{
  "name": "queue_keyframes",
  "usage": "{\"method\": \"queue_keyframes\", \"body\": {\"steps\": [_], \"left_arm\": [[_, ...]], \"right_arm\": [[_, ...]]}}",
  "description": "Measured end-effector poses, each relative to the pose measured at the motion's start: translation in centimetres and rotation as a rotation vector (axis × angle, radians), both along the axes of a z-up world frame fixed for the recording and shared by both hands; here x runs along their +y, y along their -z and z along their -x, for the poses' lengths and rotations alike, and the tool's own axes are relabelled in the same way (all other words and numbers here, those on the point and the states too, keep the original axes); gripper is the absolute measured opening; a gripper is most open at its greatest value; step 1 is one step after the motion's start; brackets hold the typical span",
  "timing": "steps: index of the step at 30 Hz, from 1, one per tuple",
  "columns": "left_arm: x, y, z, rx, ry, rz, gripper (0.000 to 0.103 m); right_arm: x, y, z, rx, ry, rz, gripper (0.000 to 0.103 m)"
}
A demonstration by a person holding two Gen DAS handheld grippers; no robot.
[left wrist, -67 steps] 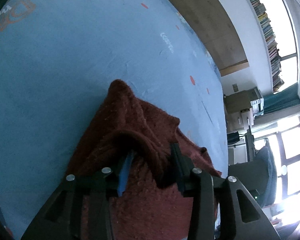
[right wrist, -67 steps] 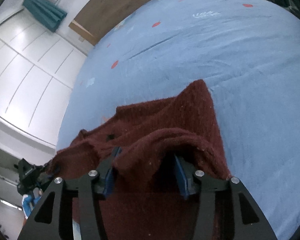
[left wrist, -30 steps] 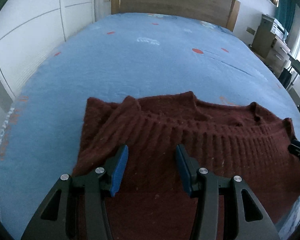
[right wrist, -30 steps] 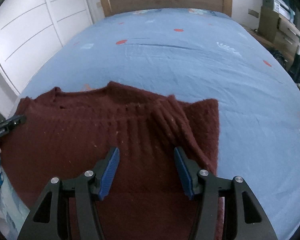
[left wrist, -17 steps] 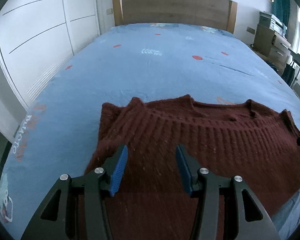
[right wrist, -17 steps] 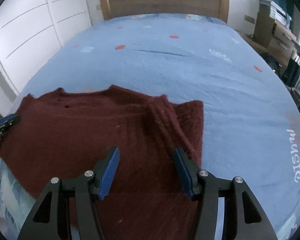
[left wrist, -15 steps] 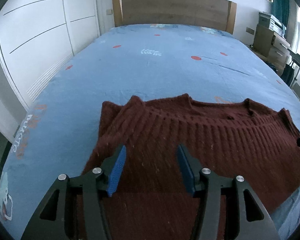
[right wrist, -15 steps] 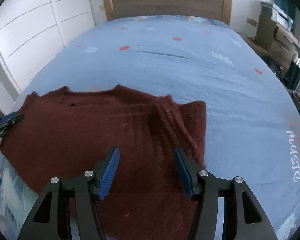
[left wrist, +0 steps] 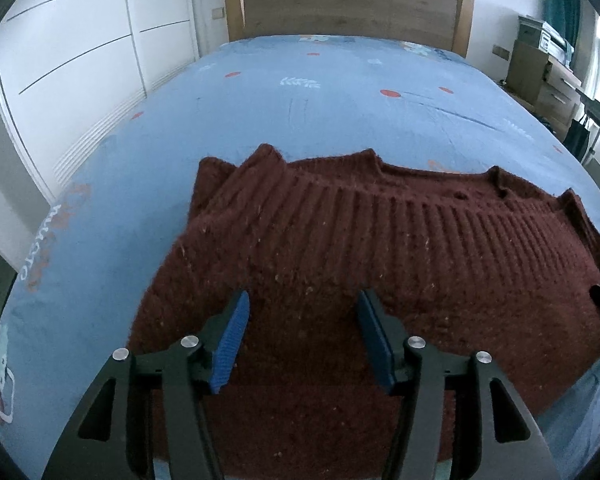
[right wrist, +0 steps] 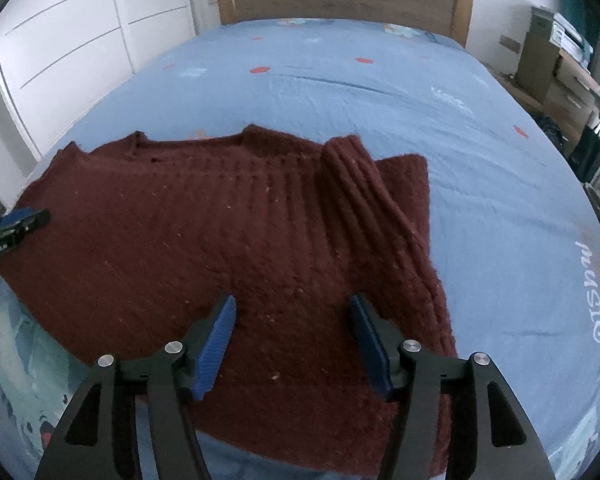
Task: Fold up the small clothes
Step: 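Open both grippers and withdraw them from the folded sweater, then grasp one end of the folded sweater with the left gripper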
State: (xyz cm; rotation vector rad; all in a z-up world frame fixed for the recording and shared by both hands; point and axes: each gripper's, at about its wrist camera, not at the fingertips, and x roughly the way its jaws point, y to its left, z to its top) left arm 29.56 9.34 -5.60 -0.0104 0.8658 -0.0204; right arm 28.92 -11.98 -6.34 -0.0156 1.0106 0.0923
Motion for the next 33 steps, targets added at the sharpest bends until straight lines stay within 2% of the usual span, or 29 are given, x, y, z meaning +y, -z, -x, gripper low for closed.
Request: {"method": "queue_keyframes", "body": {"steps": [12,25,29,33], "left_arm": [[-0.2,0.1,0.4,0.010,-0.002,-0.003,0.055],[1.1,-1.3,2.6,0.035,-0.010,0.045,0.059],[2.7,-2.0,4.2,0.041,-0.040,0.103,0.059],[4.6,-2.6,6.2,0.051,-0.080,0.205,0.062]], "right_arm": [[-0.7,0.0,1.2,0.004,0.012,-0.007,0.063],[-2.0,-0.9,4.3,0.034,0.054,-0.014,0.063],[-2.7,-1.6,6.0,0.039,0.082,-0.019,0.063],[-3.0,-2.5,8.4,0.030,0.085,-0.014,0.063]]}}
